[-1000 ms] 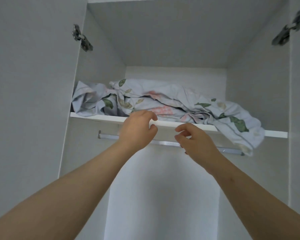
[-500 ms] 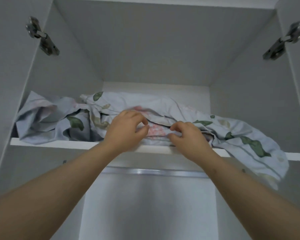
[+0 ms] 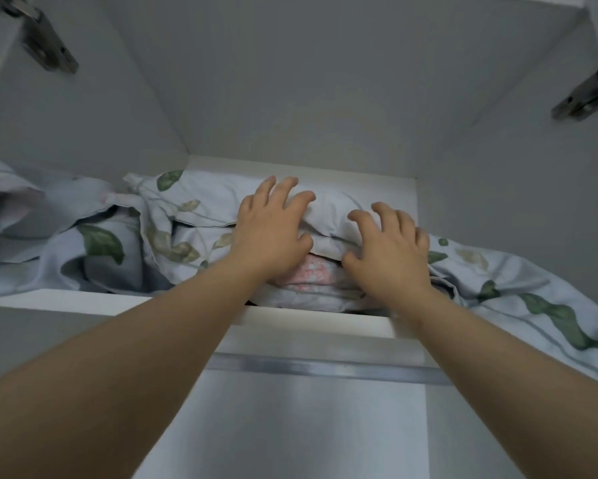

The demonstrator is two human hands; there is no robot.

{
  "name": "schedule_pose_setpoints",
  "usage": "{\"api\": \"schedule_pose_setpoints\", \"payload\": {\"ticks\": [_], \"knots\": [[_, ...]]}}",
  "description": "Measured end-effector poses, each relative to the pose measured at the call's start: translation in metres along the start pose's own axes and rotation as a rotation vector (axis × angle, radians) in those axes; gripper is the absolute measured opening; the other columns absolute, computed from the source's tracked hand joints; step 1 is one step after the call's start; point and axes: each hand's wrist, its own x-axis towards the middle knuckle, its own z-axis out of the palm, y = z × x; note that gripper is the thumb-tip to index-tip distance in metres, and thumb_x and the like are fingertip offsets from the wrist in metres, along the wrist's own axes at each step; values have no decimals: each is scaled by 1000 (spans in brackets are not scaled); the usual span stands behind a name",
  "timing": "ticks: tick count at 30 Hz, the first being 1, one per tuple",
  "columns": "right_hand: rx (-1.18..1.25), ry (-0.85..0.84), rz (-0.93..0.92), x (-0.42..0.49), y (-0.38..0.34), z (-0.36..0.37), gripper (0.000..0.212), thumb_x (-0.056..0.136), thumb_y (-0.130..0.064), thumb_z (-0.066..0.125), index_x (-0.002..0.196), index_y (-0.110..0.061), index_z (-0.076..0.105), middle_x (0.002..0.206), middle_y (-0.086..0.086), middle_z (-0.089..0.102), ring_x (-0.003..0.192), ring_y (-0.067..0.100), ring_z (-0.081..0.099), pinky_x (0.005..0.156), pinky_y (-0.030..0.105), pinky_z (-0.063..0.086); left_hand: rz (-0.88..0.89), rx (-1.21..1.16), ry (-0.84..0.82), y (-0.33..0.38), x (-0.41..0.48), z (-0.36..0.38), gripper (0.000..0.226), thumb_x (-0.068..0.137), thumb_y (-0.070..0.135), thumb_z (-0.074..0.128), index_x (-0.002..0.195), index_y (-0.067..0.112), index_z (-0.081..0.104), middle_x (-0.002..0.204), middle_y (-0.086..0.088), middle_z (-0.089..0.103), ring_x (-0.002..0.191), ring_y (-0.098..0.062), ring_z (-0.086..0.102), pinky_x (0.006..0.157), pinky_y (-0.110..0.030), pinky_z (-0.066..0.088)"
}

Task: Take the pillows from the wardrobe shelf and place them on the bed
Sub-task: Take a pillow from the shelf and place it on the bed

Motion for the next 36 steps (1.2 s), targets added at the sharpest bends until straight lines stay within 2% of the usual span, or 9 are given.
{"api": "schedule_pose_setpoints", "payload": {"ticks": [7,11,14,19,23,26,29,31,36], "knots": [[25,-139,122,25,17,13,75,84,-41,52,145,-38,8,159,2,4,145,36,2,110,65,5,-124,51,-148,-17,7,17,63,88,38,43,144,35,14,159,2,0,146,-28,-3,116,-51,9],[54,-124,179,33,20,17,35,87,-25,45,122,-30,49,125,4,57,128,34,39,108,63,13,-100,13,-66,-14,4,15,60,90,36,43,144,33,17,159,1,5,146,-26,-1,116,-49,11],[135,20,135,29,19,15,24,85,-8,41,94,-20,59,83,4,56,101,33,56,107,54,22,-56,3,0,-11,1,11,62,88,36,46,145,32,19,158,1,7,146,-25,0,116,-46,10],[228,219,-63,17,21,9,29,81,-9,40,97,-14,63,89,9,67,94,34,55,86,41,33,103,35,80,-4,-1,6,80,70,47,47,144,33,21,157,2,11,146,-25,0,116,-51,3],[272,302,-195,7,18,0,35,72,-18,38,91,-12,66,87,8,69,88,33,56,79,37,32,49,108,102,-6,0,3,88,73,47,59,146,37,11,158,4,7,146,-26,-2,114,-57,-1],[239,259,-243,-1,17,-2,33,71,-19,39,89,-11,66,85,7,67,86,31,54,74,33,24,-17,120,-4,-9,1,4,67,81,48,54,141,39,24,150,5,31,142,-23,20,112,-60,-1],[183,152,-240,-4,17,-2,35,71,-24,34,92,-13,61,88,4,63,92,29,52,75,32,21,13,180,-4,-7,1,2,32,87,35,48,117,27,50,117,-1,55,116,-25,47,111,-50,15],[208,76,-199,-5,15,-3,33,70,-31,32,88,-17,56,86,-2,55,93,25,51,77,34,25,70,171,30,-5,-1,2,20,86,27,50,103,18,56,103,-5,57,104,-28,52,91,-37,30],[450,-109,-160,-14,17,-20,34,87,-53,37,87,-23,52,89,-3,58,90,22,54,83,40,41,162,77,110,-9,-8,2,9,80,14,59,79,6,60,83,-12,58,83,-32,53,64,-32,26]]}}
